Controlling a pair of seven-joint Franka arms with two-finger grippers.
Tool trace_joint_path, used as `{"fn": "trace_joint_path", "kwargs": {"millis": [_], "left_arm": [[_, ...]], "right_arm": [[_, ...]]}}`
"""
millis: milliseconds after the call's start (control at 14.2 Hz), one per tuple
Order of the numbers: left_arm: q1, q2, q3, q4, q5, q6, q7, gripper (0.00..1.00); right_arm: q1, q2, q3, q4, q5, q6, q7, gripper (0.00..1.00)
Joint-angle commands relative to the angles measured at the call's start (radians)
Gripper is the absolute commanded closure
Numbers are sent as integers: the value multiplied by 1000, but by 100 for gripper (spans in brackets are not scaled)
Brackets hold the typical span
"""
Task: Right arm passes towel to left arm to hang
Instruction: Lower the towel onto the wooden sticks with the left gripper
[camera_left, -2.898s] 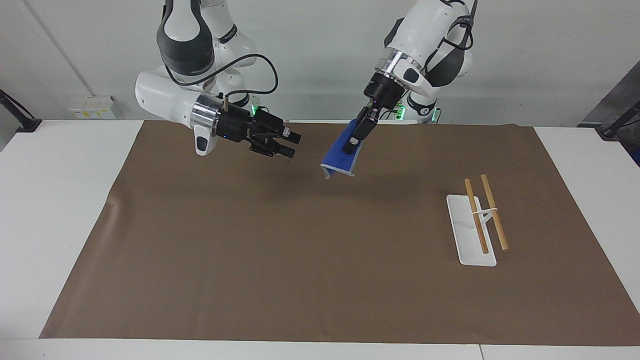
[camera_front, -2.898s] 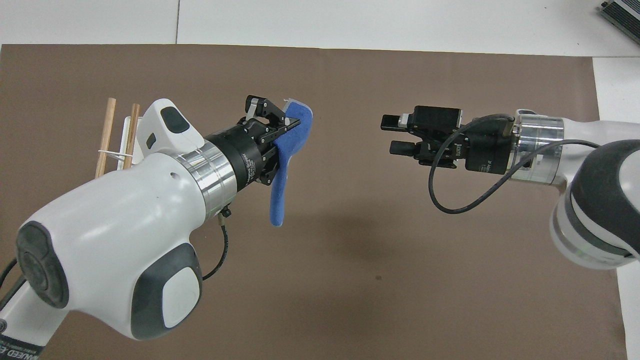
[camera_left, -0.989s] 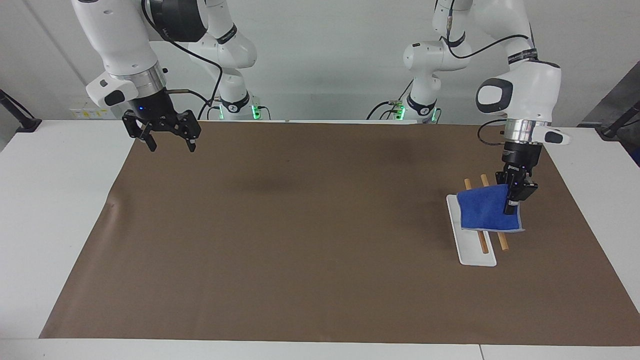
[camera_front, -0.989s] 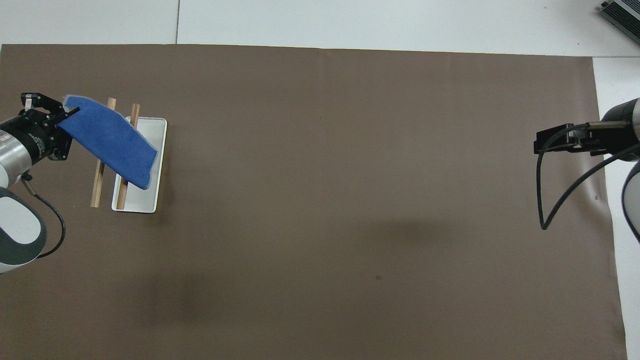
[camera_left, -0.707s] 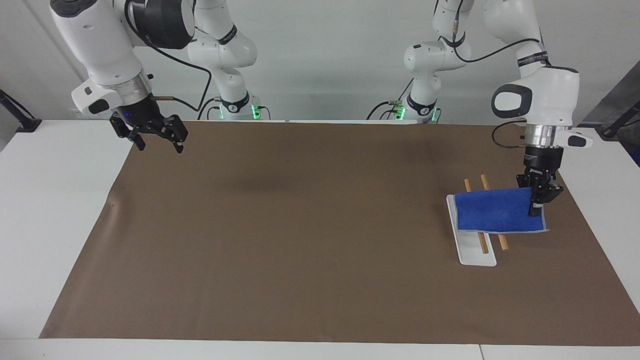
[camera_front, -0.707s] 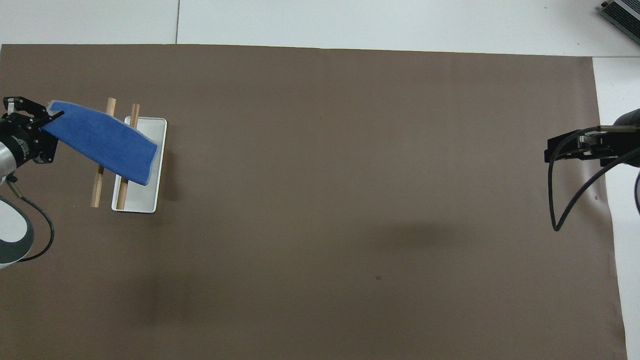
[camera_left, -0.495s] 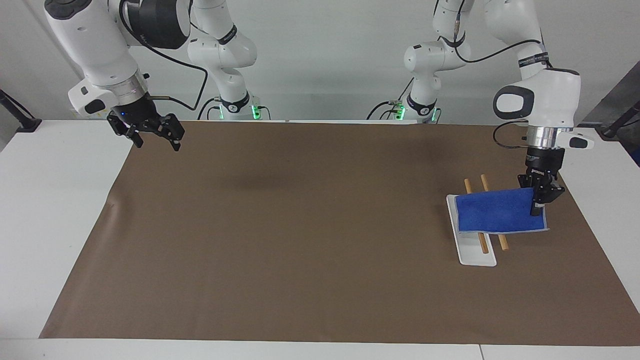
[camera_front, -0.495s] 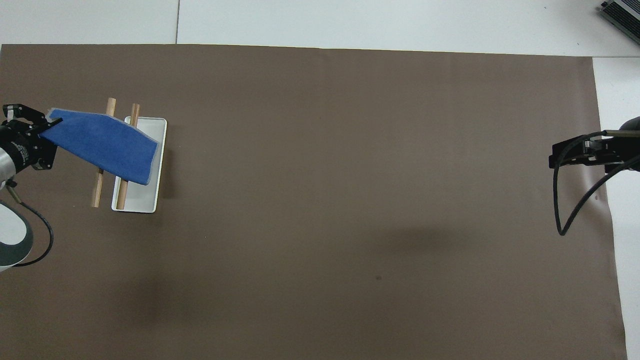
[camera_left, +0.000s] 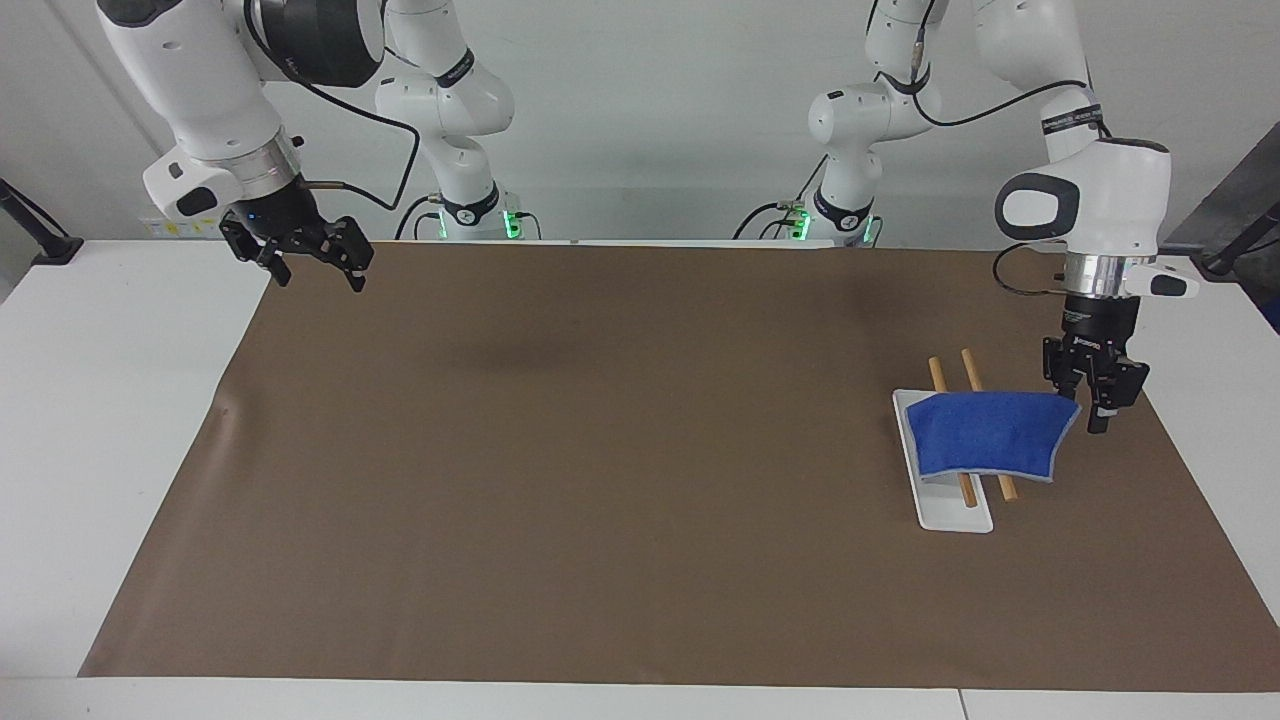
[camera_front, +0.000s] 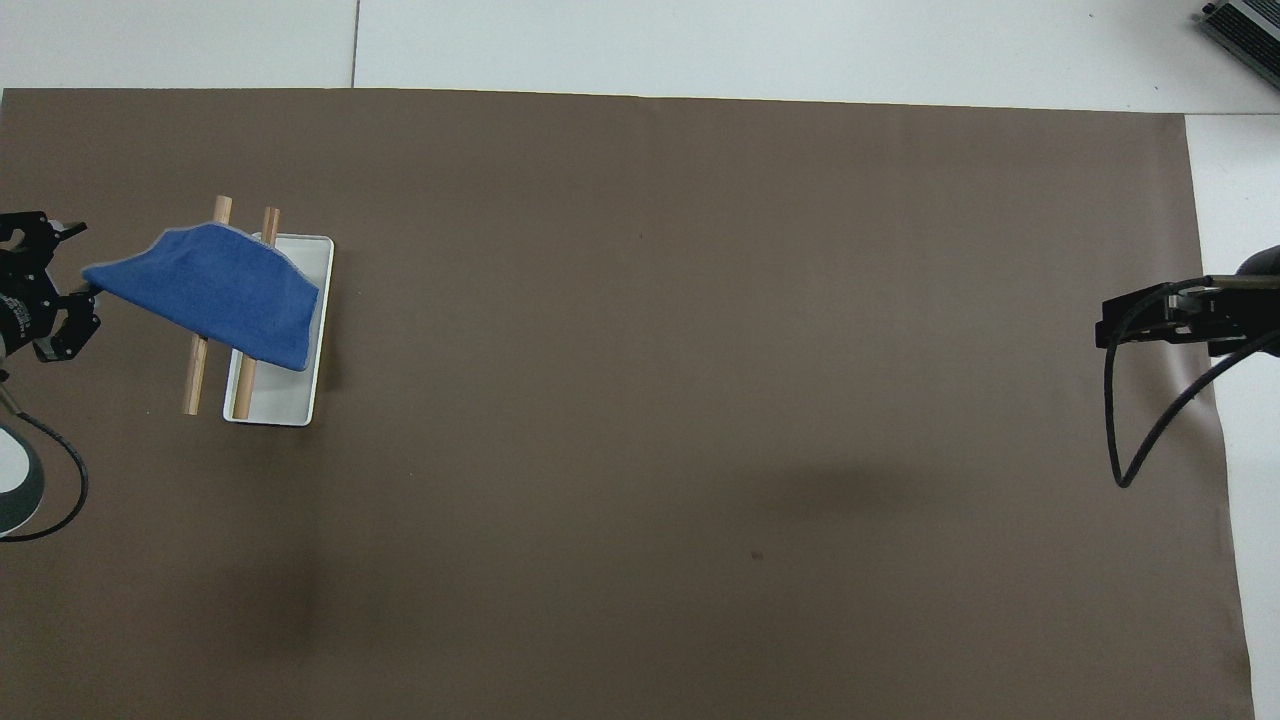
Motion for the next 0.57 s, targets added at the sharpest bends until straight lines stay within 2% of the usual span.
{"fn": "trace_joint_path", "kwargs": {"millis": [0, 212, 353, 495], "left_arm": [[49, -12, -10, -14, 5, -7, -6, 34], [66, -13, -7, -7, 3, -13, 1, 27], [66, -18, -6, -3, 5, -15, 5, 9], [56, -41, -6, 9, 6, -70, 22, 7]], "right_arm": [[-5, -24, 1, -30, 0, 5, -1, 0], [-5, -24, 1, -30, 0, 5, -1, 0], [-5, -24, 1, -28, 0, 5, -1, 0], [-5, -24, 1, -30, 0, 5, -1, 0]]}}
